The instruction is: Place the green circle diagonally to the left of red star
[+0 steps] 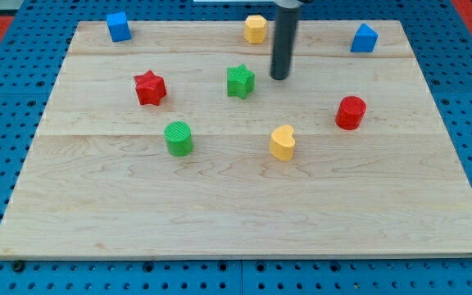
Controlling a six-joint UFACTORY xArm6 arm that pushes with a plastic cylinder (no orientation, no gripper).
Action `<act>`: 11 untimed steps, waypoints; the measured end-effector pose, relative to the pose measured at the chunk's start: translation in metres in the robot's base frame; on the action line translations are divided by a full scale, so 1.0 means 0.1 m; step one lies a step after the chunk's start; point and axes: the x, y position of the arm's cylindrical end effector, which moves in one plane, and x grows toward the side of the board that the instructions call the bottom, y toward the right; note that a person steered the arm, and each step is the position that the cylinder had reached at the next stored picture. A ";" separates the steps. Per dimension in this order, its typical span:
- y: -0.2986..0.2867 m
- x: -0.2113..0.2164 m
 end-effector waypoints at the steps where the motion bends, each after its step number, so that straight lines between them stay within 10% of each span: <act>1: -0.56 0.19; 5: -0.71 1.31; 6: -1.42 1.32; 11: -1.09 1.46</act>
